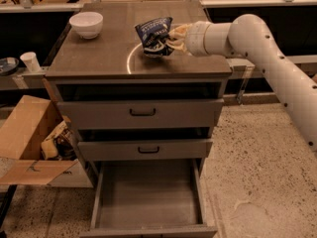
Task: Pick blue chip bag from bottom drawer and place on counter
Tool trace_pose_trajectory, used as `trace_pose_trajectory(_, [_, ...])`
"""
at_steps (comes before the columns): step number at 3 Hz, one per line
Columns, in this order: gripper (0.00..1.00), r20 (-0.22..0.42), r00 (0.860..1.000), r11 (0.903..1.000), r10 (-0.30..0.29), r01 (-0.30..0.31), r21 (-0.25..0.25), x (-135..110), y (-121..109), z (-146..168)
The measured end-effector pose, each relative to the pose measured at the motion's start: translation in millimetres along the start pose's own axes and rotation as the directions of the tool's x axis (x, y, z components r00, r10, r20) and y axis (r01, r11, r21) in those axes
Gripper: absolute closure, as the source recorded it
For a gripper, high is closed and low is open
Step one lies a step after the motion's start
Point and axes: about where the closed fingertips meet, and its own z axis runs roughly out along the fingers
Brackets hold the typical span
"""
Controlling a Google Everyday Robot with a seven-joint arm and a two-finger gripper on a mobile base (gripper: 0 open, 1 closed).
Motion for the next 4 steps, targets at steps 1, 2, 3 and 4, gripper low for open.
trace_pose_trajectory(1, [0.58, -0.038, 0.998, 0.9987, 0.051, -0.050, 0.010, 19, -5, 3])
trace_pose_trajectory(2, [0.34, -0.038, 0.996, 0.9972, 0.075, -0.074, 0.014, 28, -7, 3])
trace_pose_trajectory(3, [0.11, -0.017, 0.997, 0.9968, 0.079, -0.078, 0.018, 28, -10, 3])
trace_pose_trajectory(4, [0.00, 0.004, 0.997, 0.9968, 0.074, -0.074, 0.030, 23, -15, -2])
